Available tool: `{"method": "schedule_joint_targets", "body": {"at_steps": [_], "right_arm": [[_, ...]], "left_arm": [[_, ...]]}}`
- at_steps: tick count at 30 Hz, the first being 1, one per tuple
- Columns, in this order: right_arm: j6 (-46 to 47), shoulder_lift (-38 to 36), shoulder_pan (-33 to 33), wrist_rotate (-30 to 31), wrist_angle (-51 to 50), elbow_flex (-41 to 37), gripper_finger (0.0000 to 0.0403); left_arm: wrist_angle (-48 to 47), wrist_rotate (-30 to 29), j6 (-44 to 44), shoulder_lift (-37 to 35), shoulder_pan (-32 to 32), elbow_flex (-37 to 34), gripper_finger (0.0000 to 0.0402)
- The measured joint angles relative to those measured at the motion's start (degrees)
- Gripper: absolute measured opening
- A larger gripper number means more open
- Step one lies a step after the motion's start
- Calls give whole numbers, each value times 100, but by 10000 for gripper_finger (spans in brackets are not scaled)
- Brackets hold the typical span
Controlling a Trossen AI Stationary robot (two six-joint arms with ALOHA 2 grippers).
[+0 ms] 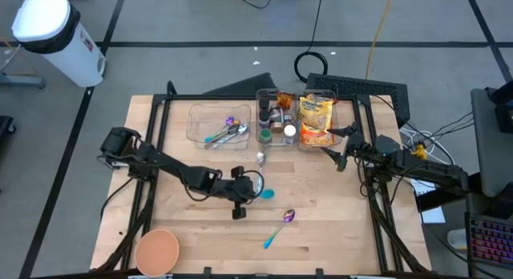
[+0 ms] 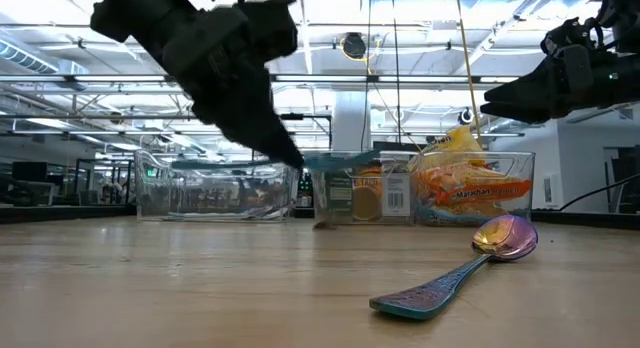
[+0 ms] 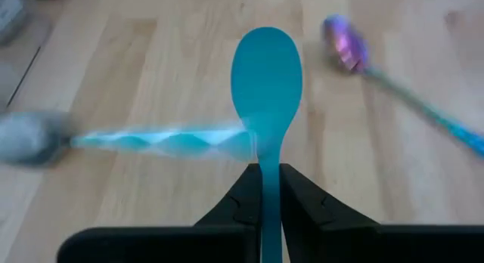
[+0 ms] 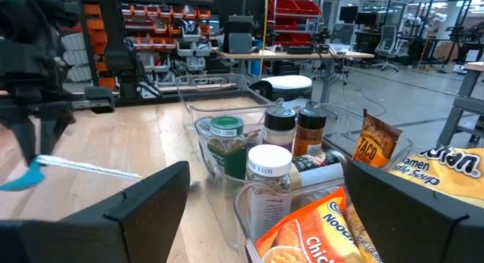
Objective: Pick & Place Food Item
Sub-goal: Put the blue spoon into the left transparent bin
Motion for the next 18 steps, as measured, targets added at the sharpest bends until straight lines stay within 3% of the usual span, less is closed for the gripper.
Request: {"method": "schedule_joint_targets", "body": {"at_steps": [10,18], "right_arm": [[0,1,0,-1,9,0,348],[-2,3,2,-3,7,-1,348]], "left_arm": [[27,45,-29,-164,-141,25,24],[-312,-6,-45,-732,-163,26,24]]}}
